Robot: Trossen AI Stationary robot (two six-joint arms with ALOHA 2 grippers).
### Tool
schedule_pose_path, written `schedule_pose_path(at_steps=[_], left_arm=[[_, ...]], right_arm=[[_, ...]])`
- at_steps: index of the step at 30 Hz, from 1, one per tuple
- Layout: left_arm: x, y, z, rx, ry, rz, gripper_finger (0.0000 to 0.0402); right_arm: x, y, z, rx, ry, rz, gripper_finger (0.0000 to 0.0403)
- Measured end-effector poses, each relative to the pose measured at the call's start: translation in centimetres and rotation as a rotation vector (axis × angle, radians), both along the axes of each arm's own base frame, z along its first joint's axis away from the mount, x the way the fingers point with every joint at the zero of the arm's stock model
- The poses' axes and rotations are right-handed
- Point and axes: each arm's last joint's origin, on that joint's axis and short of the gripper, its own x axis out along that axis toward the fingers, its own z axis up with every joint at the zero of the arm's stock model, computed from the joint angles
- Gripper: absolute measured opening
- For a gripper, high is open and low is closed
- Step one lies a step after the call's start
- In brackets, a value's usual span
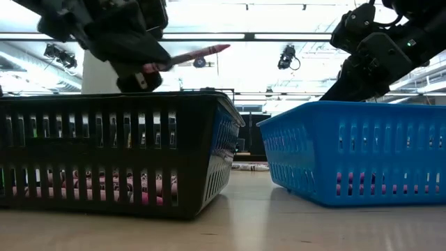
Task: Sort crayons
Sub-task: Put the pink crayon into the black bin
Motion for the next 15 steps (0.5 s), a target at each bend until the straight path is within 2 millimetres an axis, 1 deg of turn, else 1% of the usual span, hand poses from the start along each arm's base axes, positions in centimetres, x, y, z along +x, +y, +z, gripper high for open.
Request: schedule_pose_path(at_steps=[4,6,9,15], left_arm=[[-0.5,-1.4,-0.5,-0.057,0.056,0.002,0.0023],[-0.4,-2.1,-0.6,-0.058,0.092,0.006,0.0023],[0.0,-3.2,-0.5,-0.012,0.204,-0.010,0.0023],[1.5,-5.3,0.8,0.138,0.413,-0.071,0.0023]], right_arm=[[0.0,0.0,0.0,0.001,-0.003,0.000,0.0077],[0.0,0.0,0.0,0.003,-0.006,0.000,0.0077],[0.1,0.0,0.1,0.006,-0.013,0.000,0.0077],[0.1,0.1,0.2,0.009,-0.020,0.000,0.0077]])
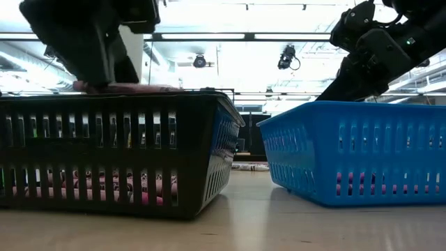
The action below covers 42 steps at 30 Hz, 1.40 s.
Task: Sort crayons
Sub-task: Put the pink crayon into the black bin, then put the white crayon into the green bin
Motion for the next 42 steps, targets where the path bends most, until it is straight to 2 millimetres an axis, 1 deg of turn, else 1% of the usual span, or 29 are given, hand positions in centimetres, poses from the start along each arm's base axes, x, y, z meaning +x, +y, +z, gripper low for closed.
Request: schedule_pose_path(at_steps=[3,6,10,13,16,18,21,26,30,35,38,42], left_arm=[[1.0,-0.8,0.8,0.053,0.065,-0.032,0.0024],[1.7,-1.4,1.0,0.090,0.123,-0.047,0.0036],[2.0,-1.9,0.6,0.130,0.178,-0.066,0.0074],[2.0,-1.9,0.3,0.142,0.201,-0.065,0.0109],[2.5,-1.6,1.0,0.135,0.175,-0.060,0.0134],[3.1,-1.3,1.7,0.143,0.142,-0.058,0.0143],[3.9,-0.5,2.4,0.172,0.104,-0.045,0.0145],[4.8,1.3,2.5,0.242,0.072,-0.022,0.0145],[5.7,2.8,2.4,0.265,0.043,-0.019,0.0146],[7.4,4.5,1.2,0.302,0.017,-0.022,0.0146],[8.3,5.7,-0.2,0.389,0.024,-0.023,0.0146],[9.2,7.3,-1.3,0.500,0.029,-0.020,0.0146]], right_arm=[[0.0,0.0,0.0,0.003,-0.002,0.002,0.0077],[0.1,0.1,0.0,0.015,-0.003,0.016,0.0077],[0.1,0.2,0.1,0.021,-0.007,0.022,0.0077],[0.0,0.3,0.1,0.022,-0.007,0.028,0.0077],[0.0,0.3,0.1,0.024,-0.013,0.031,0.0077],[0.0,0.3,0.1,0.023,-0.013,0.031,0.0077],[0.0,0.3,0.1,0.019,-0.012,0.034,0.0077],[0.0,0.3,0.1,0.018,-0.011,0.034,0.0077],[0.0,0.3,0.1,0.010,-0.009,0.038,0.0077],[0.0,0.3,0.1,0.005,-0.001,0.039,0.0077],[0.0,0.3,0.0,0.005,-0.002,0.039,0.0077],[-0.3,0.2,-0.4,0.003,0.008,0.033,0.0077]])
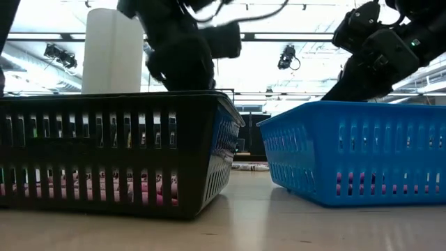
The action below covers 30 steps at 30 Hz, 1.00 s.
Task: Sort crayons
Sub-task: Put the white crayon into the green bin
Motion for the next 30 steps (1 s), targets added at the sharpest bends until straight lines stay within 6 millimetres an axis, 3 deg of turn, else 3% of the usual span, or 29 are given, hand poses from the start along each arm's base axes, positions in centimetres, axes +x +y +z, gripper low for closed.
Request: schedule_pose_path(at_steps=[13,30], left_arm=[[1.6,4.2,-0.2,0.095,-0.065,-0.051,0.0146],[3.3,6.0,-4.2,0.119,-0.034,-0.137,0.0146]], right_arm=[[-0.1,-0.1,-0.1,-0.002,-0.008,-0.002,0.0077],[-0.1,-0.1,-0.2,-0.009,-0.005,0.005,0.0077]])
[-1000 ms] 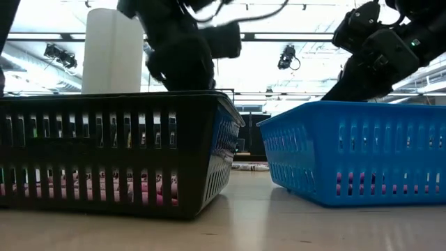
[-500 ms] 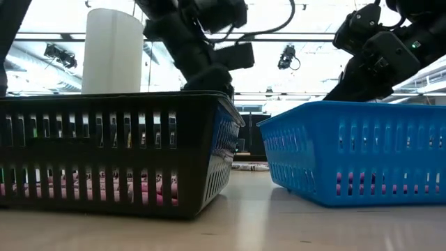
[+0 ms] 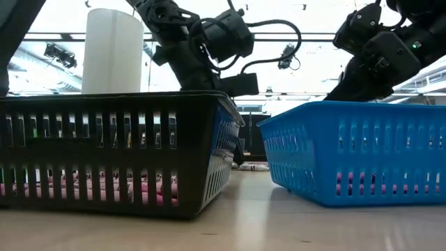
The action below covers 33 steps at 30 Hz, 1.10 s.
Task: Sort crayons
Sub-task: Put the white crayon into the green bin
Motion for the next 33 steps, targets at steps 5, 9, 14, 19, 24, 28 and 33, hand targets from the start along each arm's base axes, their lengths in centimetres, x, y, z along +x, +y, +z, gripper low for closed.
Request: schedule_pose_path(at_steps=[5,9,14,19,24,28,33], left_arm=[[0.1,0.0,-0.7,0.007,0.020,-0.011,0.0146],[0.0,0.1,-0.8,-0.006,0.034,-0.014,0.0146],[0.0,0.0,-0.9,-0.039,0.039,-0.037,0.0146],[-0.2,0.0,-1.0,-0.073,0.071,-0.055,0.0135],[-0.6,-0.2,-1.2,-0.085,0.115,-0.058,0.0116],[-0.8,-0.3,-1.3,-0.109,0.142,-0.071,0.0091],[-1.0,-0.3,-1.4,-0.154,0.160,-0.071,0.0047]], right_arm=[[0.0,0.0,0.0,0.002,-0.003,0.000,0.0077],[0.0,0.0,0.0,0.002,-0.003,0.000,0.0077],[0.0,0.0,0.0,0.001,-0.002,0.000,0.0077],[0.0,0.0,0.0,0.001,-0.002,0.000,0.0077],[0.0,0.0,0.0,0.002,-0.002,0.001,0.0077],[0.0,0.0,0.0,0.005,-0.005,0.003,0.0077],[0.1,0.1,0.1,0.010,-0.009,0.007,0.0077]])
